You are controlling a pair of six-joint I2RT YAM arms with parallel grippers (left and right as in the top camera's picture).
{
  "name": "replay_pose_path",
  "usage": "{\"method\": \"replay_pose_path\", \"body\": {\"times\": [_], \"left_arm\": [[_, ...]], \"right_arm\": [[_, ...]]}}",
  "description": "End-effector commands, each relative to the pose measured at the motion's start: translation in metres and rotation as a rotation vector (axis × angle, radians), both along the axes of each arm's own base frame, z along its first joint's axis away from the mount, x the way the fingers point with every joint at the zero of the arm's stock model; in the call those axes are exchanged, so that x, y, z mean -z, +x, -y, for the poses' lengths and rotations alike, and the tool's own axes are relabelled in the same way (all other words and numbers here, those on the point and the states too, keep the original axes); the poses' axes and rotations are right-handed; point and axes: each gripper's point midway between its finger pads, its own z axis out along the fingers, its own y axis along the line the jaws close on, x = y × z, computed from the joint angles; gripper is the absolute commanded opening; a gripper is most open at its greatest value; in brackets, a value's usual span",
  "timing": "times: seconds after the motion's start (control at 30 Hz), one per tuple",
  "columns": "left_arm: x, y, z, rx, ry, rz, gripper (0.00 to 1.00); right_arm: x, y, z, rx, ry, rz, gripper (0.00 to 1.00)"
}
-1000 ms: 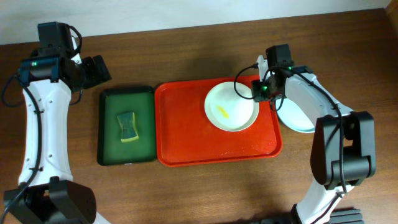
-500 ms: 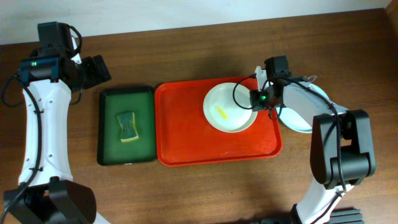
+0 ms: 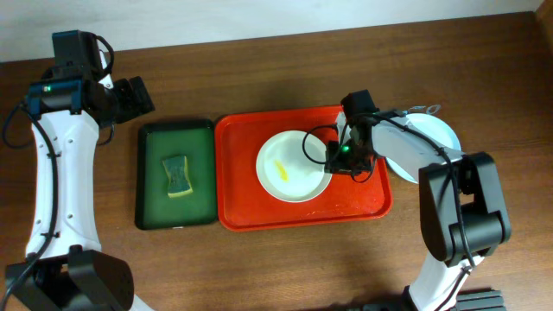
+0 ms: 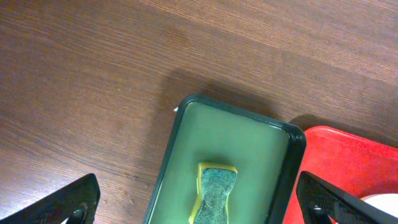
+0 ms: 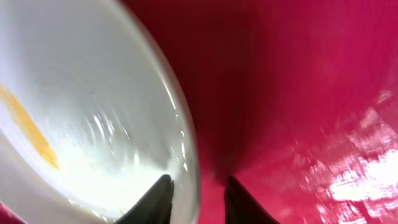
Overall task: Clean dirty plates on tray and stack at the side
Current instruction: 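Pull the cream-white plate toward the red tray center with the right gripper, then hold the cream-white plate's right rim steady with the right gripper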
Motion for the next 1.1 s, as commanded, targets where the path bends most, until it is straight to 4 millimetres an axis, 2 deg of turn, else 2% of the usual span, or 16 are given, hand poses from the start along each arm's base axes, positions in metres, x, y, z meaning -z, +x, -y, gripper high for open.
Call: {"method": "replay_pose_path", "body": {"times": [0.0,0.1,0.13,0.17,0.23,0.27,0.3,0.33,0.37,0.57,0.7,0.77,1.07], "left_arm": [[-0.006,0.001,-0.001,-0.006,0.002,0.017,0.99],[-0.006,0.001,-0.001,-0.006,0.002,0.017,0.99],[-0.006,0.001,-0.001,-0.006,0.002,0.017,0.99],[-0.006,0.001,-0.001,-0.006,0.002,0.017,0.99],[-0.006,0.001,-0.001,-0.007,0.002,0.017,0.99],[-0.006,0.001,-0.001,-0.006,0.002,0.017,0.99],[-0.006,0.001,-0.001,-0.006,0.002,0.017,0.99],[-0.006,0.001,-0.001,-0.006,0.002,0.017,0.99],[-0.006,0.001,-0.001,-0.006,0.002,0.017,0.99],[-0.006,0.001,-0.001,-0.006,0.002,0.017,0.99],[-0.006,0.001,-0.001,-0.006,0.002,0.017,0.99],[-0.006,0.001,-0.001,-0.006,0.002,0.017,0.99],[-0.006,0.001,-0.001,-0.006,0.002,0.017,0.99]], "right_arm": [[-0.023,0.016,0.009,0.040,0.011,0.007,0.45],[-0.056,0.027,0.020,0.045,0.009,0.011,0.55],[-0.065,0.033,0.022,0.049,0.010,0.027,0.66],[-0.068,0.034,0.023,0.053,0.010,0.027,0.98],[-0.067,0.034,0.024,0.055,0.010,0.027,0.99],[-0.067,0.032,0.024,0.053,0.009,0.020,0.92],[-0.067,0.030,0.023,0.052,0.008,0.013,0.76],[-0.067,0.030,0.023,0.053,0.008,0.010,0.66],[-0.067,0.029,0.024,0.053,0.007,0.006,0.64],[-0.066,0.018,0.019,0.041,0.002,-0.036,0.64],[-0.061,0.017,0.016,-0.009,-0.108,-0.011,0.66],[-0.060,0.015,0.008,-0.039,-0.129,-0.005,0.67],[-0.058,0.019,-0.003,-0.072,-0.149,0.030,0.68]]}}
